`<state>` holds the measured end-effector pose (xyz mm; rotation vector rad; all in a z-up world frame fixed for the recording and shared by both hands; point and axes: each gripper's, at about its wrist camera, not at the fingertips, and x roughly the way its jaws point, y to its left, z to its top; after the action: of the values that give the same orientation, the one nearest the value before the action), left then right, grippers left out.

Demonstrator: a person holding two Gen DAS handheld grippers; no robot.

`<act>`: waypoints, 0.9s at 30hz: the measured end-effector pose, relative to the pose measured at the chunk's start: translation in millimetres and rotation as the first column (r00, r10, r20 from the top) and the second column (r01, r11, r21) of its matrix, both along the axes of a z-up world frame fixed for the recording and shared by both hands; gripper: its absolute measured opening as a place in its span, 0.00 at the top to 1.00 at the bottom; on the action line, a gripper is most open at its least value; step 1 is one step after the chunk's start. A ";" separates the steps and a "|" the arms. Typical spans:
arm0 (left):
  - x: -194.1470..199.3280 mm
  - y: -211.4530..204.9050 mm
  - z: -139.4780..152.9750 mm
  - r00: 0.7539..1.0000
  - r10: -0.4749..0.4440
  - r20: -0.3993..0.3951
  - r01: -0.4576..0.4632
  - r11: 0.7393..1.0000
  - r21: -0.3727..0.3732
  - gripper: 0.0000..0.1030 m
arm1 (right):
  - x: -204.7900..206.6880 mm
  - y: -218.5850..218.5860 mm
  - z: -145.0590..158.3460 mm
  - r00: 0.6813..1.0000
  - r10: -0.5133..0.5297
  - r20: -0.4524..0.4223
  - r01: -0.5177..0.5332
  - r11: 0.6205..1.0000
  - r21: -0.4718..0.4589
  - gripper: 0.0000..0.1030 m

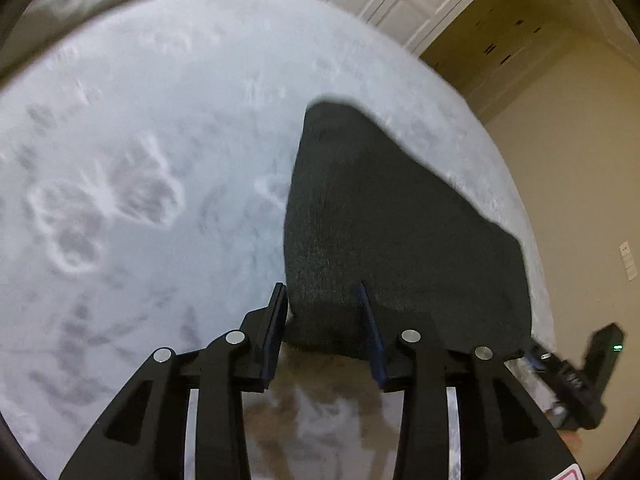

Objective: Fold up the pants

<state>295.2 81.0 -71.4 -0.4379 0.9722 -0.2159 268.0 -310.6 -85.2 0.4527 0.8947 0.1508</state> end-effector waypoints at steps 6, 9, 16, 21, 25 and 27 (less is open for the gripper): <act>-8.4 -19.0 61.1 0.983 -0.005 0.185 -0.011 0.996 0.087 0.61 | -3.3 39.9 67.6 0.980 0.093 0.173 -0.066 0.985 -0.159 0.80; 11.8 -43.1 43.7 0.987 -0.035 0.159 0.004 0.982 0.191 0.48 | 27.3 62.7 47.7 0.984 0.140 0.106 -0.121 0.978 -0.167 0.80; 10.3 -57.2 -12.8 0.985 -0.067 0.161 -0.005 0.912 0.409 0.48 | 38.6 60.2 25.6 0.995 0.068 0.071 -0.049 0.969 -0.242 0.90; -5.9 -57.5 -7.6 0.985 -0.069 0.161 -0.010 0.896 0.444 0.48 | 31.5 68.8 -7.1 0.997 0.080 0.006 -0.071 0.913 -0.403 0.88; -52.5 -55.3 30.6 0.975 -0.079 0.209 -0.019 0.902 0.430 0.48 | 6.7 70.6 27.8 0.996 0.055 0.067 -0.025 0.926 -0.378 0.85; -74.2 -53.2 49.9 0.966 -0.087 0.243 -0.030 0.897 0.441 0.46 | -18.8 70.5 56.9 0.991 0.069 0.118 -0.026 0.942 -0.334 0.85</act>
<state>221.0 27.8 -21.6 0.0265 0.7410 -0.0692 249.2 -240.1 -28.2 0.1045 0.7859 0.0697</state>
